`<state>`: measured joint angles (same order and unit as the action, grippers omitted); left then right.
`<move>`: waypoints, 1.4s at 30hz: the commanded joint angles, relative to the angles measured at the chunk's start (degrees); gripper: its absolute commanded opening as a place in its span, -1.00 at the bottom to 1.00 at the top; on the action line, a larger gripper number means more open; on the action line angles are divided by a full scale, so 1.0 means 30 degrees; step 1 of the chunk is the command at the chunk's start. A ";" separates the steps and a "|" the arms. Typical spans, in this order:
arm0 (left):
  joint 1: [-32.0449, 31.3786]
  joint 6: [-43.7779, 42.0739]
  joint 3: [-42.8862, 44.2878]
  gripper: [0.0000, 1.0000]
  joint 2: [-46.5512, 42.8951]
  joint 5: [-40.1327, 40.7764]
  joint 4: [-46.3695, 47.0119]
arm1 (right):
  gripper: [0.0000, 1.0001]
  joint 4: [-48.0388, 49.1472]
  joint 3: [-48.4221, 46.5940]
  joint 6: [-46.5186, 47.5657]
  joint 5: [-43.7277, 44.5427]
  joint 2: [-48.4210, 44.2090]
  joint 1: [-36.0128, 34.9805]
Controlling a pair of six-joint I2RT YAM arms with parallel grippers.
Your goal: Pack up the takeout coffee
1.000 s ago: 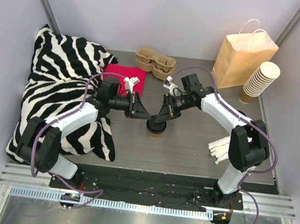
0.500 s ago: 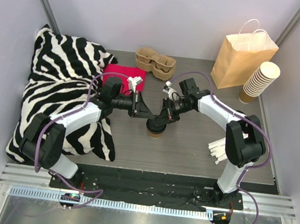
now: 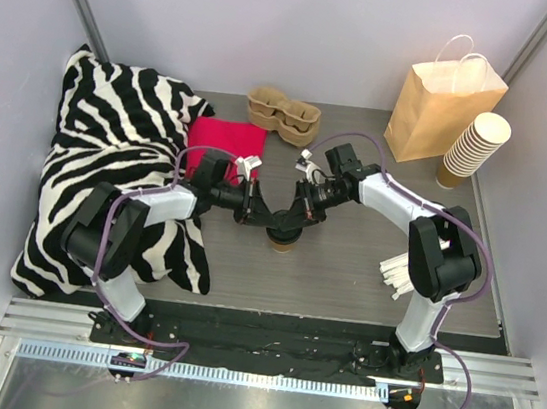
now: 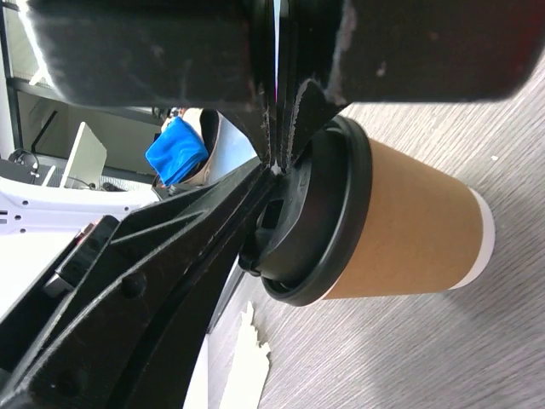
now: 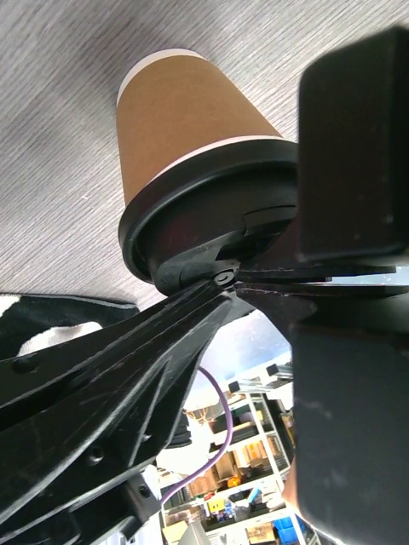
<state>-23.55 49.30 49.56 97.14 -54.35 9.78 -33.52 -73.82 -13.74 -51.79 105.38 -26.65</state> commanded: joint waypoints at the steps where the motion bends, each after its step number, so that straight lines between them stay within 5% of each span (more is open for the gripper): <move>1: 0.0584 -0.1374 -0.0116 -1.00 0.0169 0.1885 -0.1706 | -0.98 -0.0252 0.0379 0.1063 0.2995 0.0936 -0.0138; 16: 0.0000 -0.0292 0.0297 -1.00 -0.3816 0.0596 -0.0391 | -0.98 0.0712 -0.1434 -0.0134 -0.1514 -0.1023 -0.0373; 28: -0.0909 0.0764 0.0091 -1.00 -0.1914 0.1328 0.1338 | -0.98 -0.0368 -0.1086 -0.0051 -0.0141 -0.2725 0.0534; 42: -0.0880 0.0237 0.0501 -1.00 0.0285 0.2266 -0.0359 | -0.98 -0.0547 -0.1293 -0.0431 -0.0960 -0.3253 0.0711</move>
<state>-26.20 52.05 50.15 96.49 -50.19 10.92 -35.48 -76.71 -14.41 -53.08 98.72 -24.27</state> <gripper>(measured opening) 0.014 0.046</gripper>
